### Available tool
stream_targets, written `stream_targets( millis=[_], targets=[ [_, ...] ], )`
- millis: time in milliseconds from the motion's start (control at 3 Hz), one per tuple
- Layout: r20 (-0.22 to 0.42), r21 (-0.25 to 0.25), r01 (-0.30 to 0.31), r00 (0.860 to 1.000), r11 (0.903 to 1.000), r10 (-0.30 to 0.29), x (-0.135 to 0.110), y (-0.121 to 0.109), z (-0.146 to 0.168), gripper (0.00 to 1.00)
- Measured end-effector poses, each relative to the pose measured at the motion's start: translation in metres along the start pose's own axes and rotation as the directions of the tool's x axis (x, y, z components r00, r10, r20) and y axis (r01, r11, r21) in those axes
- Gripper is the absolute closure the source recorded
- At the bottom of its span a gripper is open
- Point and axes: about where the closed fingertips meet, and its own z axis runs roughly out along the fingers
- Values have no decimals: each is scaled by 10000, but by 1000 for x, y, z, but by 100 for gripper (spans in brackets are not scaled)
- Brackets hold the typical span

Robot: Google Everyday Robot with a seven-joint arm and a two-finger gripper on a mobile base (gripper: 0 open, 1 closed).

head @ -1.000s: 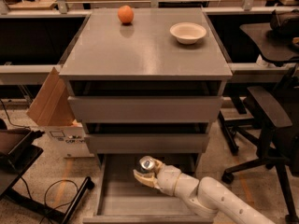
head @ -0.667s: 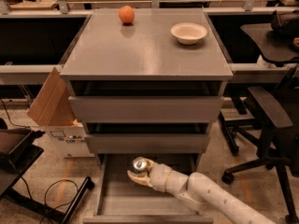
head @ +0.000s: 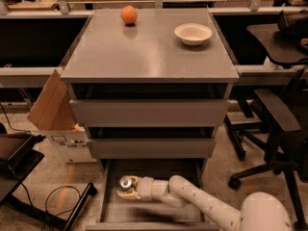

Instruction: Place redbull can into bottom drawer

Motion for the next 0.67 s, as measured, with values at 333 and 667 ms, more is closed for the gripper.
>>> stream_targets(
  millis=[333, 667],
  targets=[
    [-292, -737, -520, 9983, 9959, 500, 57, 0, 27, 100],
    [-762, -528, -1158, 9908, 9919, 1116, 125, -26, 39, 100]
  ],
)
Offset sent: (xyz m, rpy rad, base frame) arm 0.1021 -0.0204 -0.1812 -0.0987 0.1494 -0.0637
